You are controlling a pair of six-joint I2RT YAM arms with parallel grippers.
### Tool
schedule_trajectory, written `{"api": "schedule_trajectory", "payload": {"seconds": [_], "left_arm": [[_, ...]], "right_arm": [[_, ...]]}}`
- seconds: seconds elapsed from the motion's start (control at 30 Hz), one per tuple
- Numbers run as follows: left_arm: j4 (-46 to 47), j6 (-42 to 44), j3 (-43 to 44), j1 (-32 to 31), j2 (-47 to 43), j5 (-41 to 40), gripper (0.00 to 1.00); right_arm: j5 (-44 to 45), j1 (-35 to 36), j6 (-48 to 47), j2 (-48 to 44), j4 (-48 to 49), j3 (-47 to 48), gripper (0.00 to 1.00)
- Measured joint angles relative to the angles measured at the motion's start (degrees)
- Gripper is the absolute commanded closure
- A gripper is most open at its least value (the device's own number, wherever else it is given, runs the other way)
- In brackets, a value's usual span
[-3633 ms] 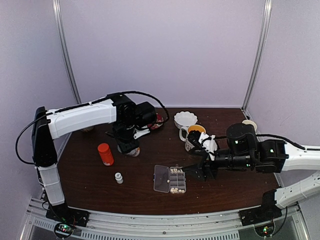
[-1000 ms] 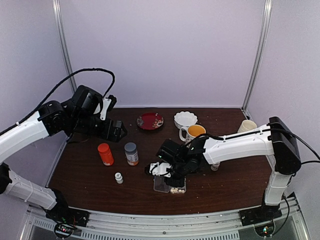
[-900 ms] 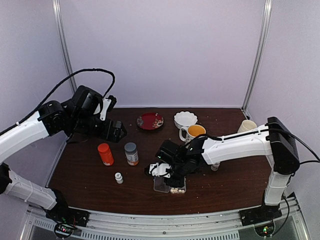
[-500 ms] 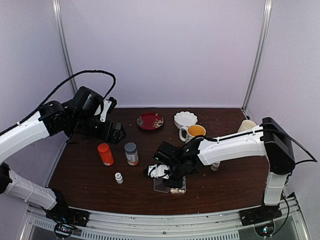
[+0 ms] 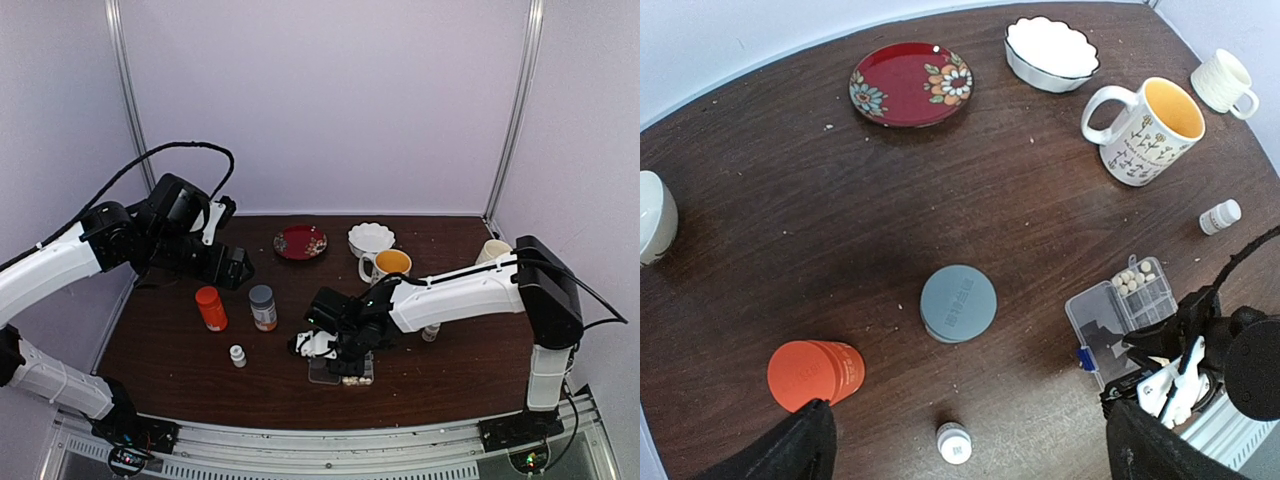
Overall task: Sort the pills into containers
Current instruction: Pick up the pill from the pill container, then place the pill in the compartment of the pill container.
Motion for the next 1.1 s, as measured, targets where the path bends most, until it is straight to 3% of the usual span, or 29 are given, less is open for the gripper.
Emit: {"api": "schedule_trajectory", "payload": {"seconds": [0.47, 0.8, 1.1], "left_arm": [[0.0, 0.0, 0.0, 0.0, 0.2, 1.4, 0.02], [-0.1, 0.0, 0.0, 0.0, 0.7, 1.7, 0.03], [-0.2, 0.0, -0.6, 0.0, 0.7, 1.9, 0.02]], "right_arm": [[0.2, -0.1, 0.4, -0.5, 0.3, -0.2, 0.91], [-1.4, -0.1, 3.3, -11.8, 2.8, -6.5, 0.91], [-2.0, -0.1, 6.4, -16.3, 4.8, -15.4, 0.91]]}}
